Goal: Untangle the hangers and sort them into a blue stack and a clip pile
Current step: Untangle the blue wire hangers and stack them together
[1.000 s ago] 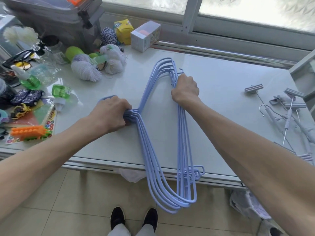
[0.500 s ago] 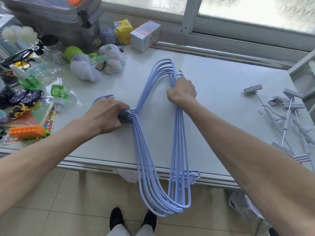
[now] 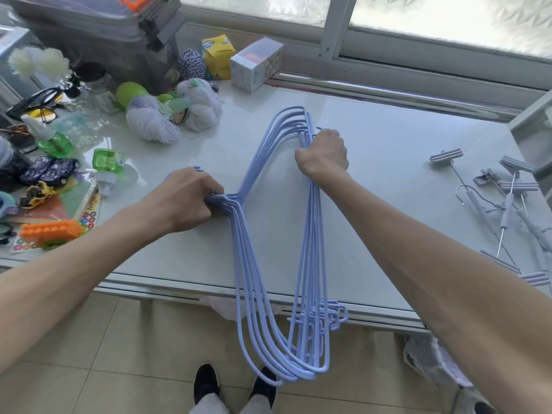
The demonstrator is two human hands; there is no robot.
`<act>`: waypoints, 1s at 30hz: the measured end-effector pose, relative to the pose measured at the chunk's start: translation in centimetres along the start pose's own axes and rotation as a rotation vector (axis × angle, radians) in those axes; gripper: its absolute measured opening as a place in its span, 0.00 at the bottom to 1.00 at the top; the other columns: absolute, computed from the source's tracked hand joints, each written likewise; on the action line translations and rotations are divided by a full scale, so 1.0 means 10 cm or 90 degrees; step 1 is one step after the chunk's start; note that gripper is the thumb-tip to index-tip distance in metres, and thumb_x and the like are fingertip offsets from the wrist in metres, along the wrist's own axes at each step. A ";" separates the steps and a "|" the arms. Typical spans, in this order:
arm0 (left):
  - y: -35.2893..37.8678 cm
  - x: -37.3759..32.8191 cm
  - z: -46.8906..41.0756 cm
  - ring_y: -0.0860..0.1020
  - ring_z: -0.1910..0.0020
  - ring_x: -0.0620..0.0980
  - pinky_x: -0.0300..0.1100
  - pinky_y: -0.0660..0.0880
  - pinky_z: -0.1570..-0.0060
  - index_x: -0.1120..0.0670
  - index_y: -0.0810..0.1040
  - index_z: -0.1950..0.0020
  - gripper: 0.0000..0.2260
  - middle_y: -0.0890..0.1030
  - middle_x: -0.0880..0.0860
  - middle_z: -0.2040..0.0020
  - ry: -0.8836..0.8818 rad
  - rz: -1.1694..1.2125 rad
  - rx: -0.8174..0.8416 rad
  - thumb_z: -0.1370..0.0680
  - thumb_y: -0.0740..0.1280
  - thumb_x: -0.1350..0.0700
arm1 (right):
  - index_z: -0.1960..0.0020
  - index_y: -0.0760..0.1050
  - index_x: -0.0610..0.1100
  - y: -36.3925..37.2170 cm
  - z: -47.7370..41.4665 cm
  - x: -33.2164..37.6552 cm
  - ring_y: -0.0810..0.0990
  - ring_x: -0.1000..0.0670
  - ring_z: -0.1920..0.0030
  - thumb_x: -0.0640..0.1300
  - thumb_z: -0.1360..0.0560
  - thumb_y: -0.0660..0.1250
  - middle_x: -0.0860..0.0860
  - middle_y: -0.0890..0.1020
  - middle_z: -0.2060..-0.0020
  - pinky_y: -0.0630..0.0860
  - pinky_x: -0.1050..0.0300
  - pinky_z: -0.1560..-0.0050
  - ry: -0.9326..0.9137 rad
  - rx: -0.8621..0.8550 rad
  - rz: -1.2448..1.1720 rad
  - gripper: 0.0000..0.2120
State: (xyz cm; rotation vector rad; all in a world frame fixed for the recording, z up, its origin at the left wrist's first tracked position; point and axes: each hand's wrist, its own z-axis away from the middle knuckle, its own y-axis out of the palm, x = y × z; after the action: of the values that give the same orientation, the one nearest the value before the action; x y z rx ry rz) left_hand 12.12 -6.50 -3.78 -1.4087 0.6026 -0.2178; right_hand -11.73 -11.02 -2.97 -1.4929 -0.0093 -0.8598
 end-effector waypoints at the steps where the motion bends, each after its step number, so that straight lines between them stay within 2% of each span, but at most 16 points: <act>1: 0.00 0.00 0.01 0.66 0.66 0.54 0.44 0.69 0.65 0.47 0.67 0.74 0.18 0.65 0.47 0.77 0.001 0.002 -0.005 0.32 0.72 0.61 | 0.37 0.64 0.38 0.00 -0.04 0.02 0.76 0.43 0.43 0.43 0.28 0.69 0.44 0.75 0.44 0.68 0.56 0.56 0.015 -0.005 -0.031 0.24; 3: 0.01 0.01 0.02 0.66 0.68 0.54 0.43 0.68 0.66 0.47 0.65 0.75 0.20 0.64 0.47 0.77 0.004 0.011 -0.010 0.33 0.73 0.62 | 0.35 0.60 0.37 0.01 -0.15 0.07 0.74 0.43 0.42 0.46 0.30 0.71 0.41 0.72 0.41 0.68 0.56 0.55 0.057 0.002 -0.089 0.31; 5: 0.03 0.01 0.04 0.67 0.68 0.56 0.45 0.75 0.55 0.52 0.73 0.73 0.12 0.67 0.51 0.77 0.003 0.021 -0.022 0.32 0.72 0.59 | 0.34 0.61 0.37 0.01 -0.25 0.12 0.71 0.44 0.40 0.48 0.32 0.73 0.41 0.70 0.38 0.67 0.57 0.54 0.105 0.015 -0.089 0.34; 7: 0.05 0.02 0.05 0.72 0.68 0.60 0.43 0.73 0.41 0.54 0.79 0.68 0.07 0.73 0.55 0.75 -0.004 0.017 -0.039 0.32 0.68 0.53 | 0.35 0.67 0.39 0.05 -0.32 0.14 0.69 0.43 0.38 0.49 0.32 0.73 0.41 0.70 0.38 0.66 0.57 0.51 0.112 0.036 -0.041 0.30; 9: 0.06 0.02 0.05 0.75 0.65 0.61 0.40 0.69 0.38 0.55 0.81 0.67 0.09 0.75 0.55 0.74 -0.016 0.024 -0.036 0.34 0.64 0.51 | 0.39 0.70 0.42 0.10 -0.36 0.16 0.70 0.43 0.37 0.45 0.30 0.71 0.42 0.73 0.38 0.70 0.55 0.46 0.088 0.037 -0.035 0.21; 11: 0.04 0.01 0.07 0.75 0.64 0.60 0.38 0.69 0.41 0.55 0.81 0.66 0.10 0.72 0.54 0.75 -0.015 0.041 -0.037 0.34 0.62 0.51 | 0.40 0.71 0.42 0.13 -0.38 0.19 0.71 0.42 0.38 0.42 0.28 0.70 0.43 0.74 0.39 0.72 0.54 0.43 0.065 0.021 -0.041 0.18; 13: 0.03 0.02 0.08 0.72 0.65 0.58 0.42 0.73 0.54 0.54 0.80 0.67 0.07 0.68 0.50 0.76 -0.020 0.051 -0.042 0.32 0.66 0.53 | 0.40 0.71 0.42 0.14 -0.40 0.23 0.73 0.42 0.39 0.39 0.28 0.69 0.43 0.76 0.40 0.73 0.56 0.46 0.045 0.005 -0.051 0.17; 15: 0.01 0.03 0.07 0.70 0.64 0.57 0.42 0.65 0.65 0.53 0.78 0.68 0.07 0.66 0.46 0.75 -0.038 0.045 -0.038 0.31 0.72 0.57 | 0.41 0.72 0.42 0.15 -0.42 0.28 0.75 0.42 0.39 0.37 0.28 0.69 0.44 0.77 0.41 0.72 0.57 0.50 0.026 0.002 -0.051 0.16; 17: 0.02 0.05 0.06 0.71 0.64 0.56 0.42 0.62 0.67 0.49 0.76 0.69 0.10 0.68 0.45 0.75 -0.049 0.034 -0.032 0.31 0.74 0.58 | 0.40 0.72 0.41 0.16 -0.42 0.28 0.75 0.42 0.39 0.37 0.27 0.69 0.43 0.77 0.40 0.72 0.57 0.49 0.014 -0.005 -0.045 0.16; 19: 0.01 0.06 0.04 0.73 0.63 0.56 0.43 0.66 0.67 0.49 0.81 0.65 0.05 0.72 0.47 0.73 -0.049 0.036 -0.028 0.31 0.74 0.57 | 0.40 0.72 0.41 0.15 -0.43 0.27 0.76 0.42 0.40 0.39 0.27 0.69 0.43 0.76 0.41 0.73 0.55 0.47 -0.011 0.005 -0.042 0.17; 21: 0.00 0.06 0.03 0.74 0.62 0.57 0.45 0.71 0.65 0.49 0.84 0.62 0.01 0.76 0.51 0.70 -0.049 0.048 -0.020 0.30 0.74 0.56 | 0.41 0.71 0.41 0.08 -0.47 0.29 0.76 0.43 0.46 0.46 0.27 0.68 0.44 0.76 0.46 0.73 0.55 0.51 -0.047 0.080 -0.044 0.17; 23: 0.01 0.07 0.03 0.75 0.61 0.58 0.46 0.73 0.64 0.50 0.84 0.62 0.01 0.76 0.53 0.69 -0.050 0.048 -0.016 0.30 0.73 0.55 | 0.47 0.72 0.41 -0.06 -0.53 0.31 0.76 0.43 0.54 0.49 0.27 0.62 0.44 0.76 0.50 0.76 0.53 0.53 -0.070 0.191 -0.093 0.13; 25: 0.01 0.06 0.04 0.76 0.61 0.59 0.46 0.73 0.64 0.51 0.83 0.63 0.02 0.76 0.53 0.69 -0.056 0.043 -0.014 0.30 0.73 0.55 | 0.52 0.74 0.40 -0.19 -0.61 0.29 0.76 0.44 0.59 0.41 0.26 0.55 0.42 0.77 0.52 0.79 0.48 0.52 -0.062 0.278 -0.134 0.10; 26: 0.01 0.06 0.04 0.76 0.62 0.59 0.46 0.74 0.64 0.51 0.83 0.63 0.02 0.76 0.53 0.69 -0.059 0.039 -0.014 0.31 0.73 0.55 | 0.49 0.76 0.39 -0.24 -0.65 0.25 0.77 0.45 0.59 0.37 0.25 0.54 0.42 0.77 0.52 0.79 0.48 0.52 -0.062 0.312 -0.127 0.13; 28: 0.01 0.05 0.04 0.75 0.63 0.59 0.46 0.73 0.64 0.52 0.84 0.62 0.02 0.77 0.54 0.69 -0.064 0.032 -0.013 0.31 0.73 0.55 | 0.38 0.75 0.39 -0.31 -0.72 0.17 0.79 0.47 0.53 0.31 0.27 0.57 0.45 0.78 0.49 0.79 0.52 0.49 -0.094 0.371 -0.026 0.19; 30: 0.00 0.04 0.04 0.75 0.63 0.59 0.45 0.73 0.64 0.51 0.84 0.62 0.01 0.77 0.55 0.68 -0.069 0.030 -0.015 0.30 0.73 0.55 | 0.34 0.72 0.40 -0.32 -0.77 0.09 0.78 0.45 0.45 0.28 0.32 0.63 0.45 0.77 0.44 0.79 0.56 0.49 -0.146 0.410 0.085 0.26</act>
State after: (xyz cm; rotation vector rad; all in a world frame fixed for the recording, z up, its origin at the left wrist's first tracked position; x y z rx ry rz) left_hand 12.67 -6.31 -3.86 -1.4185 0.5488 -0.0964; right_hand -16.49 -17.62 -0.77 -0.9616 -0.3238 -0.5024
